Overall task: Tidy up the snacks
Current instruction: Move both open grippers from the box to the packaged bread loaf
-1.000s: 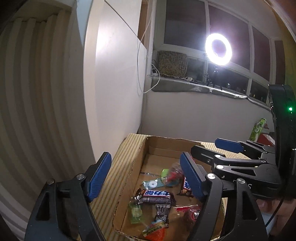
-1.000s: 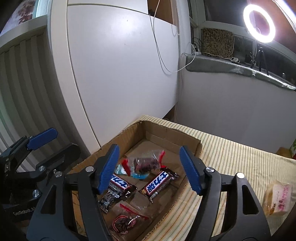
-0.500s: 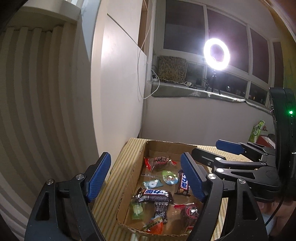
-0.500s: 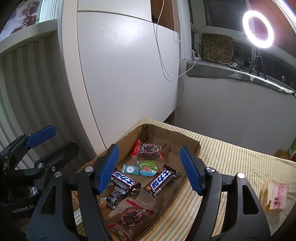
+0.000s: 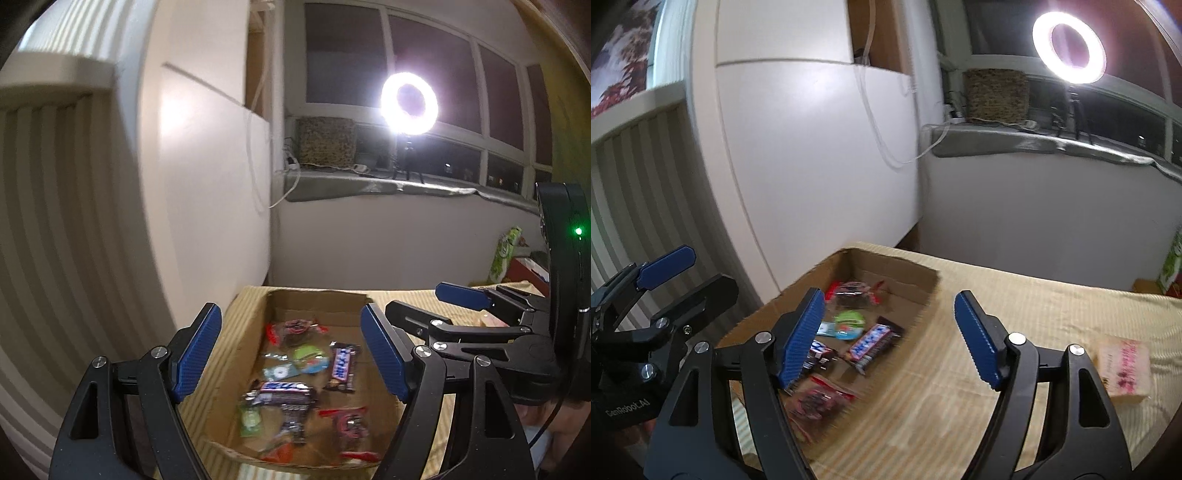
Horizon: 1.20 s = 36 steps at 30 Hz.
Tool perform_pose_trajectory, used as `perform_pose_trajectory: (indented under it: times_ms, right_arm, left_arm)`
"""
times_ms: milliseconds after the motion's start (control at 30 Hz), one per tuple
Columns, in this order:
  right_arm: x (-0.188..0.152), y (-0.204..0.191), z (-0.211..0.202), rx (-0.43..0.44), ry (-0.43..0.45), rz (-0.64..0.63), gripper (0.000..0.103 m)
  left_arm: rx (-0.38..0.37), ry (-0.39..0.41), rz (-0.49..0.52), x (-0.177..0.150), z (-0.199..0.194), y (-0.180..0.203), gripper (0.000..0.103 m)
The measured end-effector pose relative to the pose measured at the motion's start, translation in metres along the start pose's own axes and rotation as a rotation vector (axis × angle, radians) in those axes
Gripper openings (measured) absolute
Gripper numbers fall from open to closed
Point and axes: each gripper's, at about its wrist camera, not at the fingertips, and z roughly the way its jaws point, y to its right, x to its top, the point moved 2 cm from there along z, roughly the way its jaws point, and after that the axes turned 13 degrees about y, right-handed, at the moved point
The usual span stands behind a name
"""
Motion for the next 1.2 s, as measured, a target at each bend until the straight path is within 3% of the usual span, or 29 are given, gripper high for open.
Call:
perform_pose_trajectory:
  times_ms: [233,600,833,1200]
  right_arm:
    - [-0.010,0.071,-0.046,-0.107,0.029,0.075,0.076]
    - [-0.043,0.178,-0.124,-0.304,0.043,0.214,0.080]
    - [-0.049,0.193,-0.132,-0.321,0.037,0.226,0.080]
    - [-0.065,0.212,-0.119,-0.366,-0.007,0.234,0.080]
  left_arm:
    - [-0.080,0.003,0.079,0.004,0.002,0.056,0.078]
    - [-0.275,0.005,0.210,-0.002,-0.002,0.167,0.078]
    - [-0.318,-0.014,0.242,-0.011,-0.004,0.188,0.078]
    - [-0.357,-0.080,0.191,-0.017,0.016,0.199,0.078]
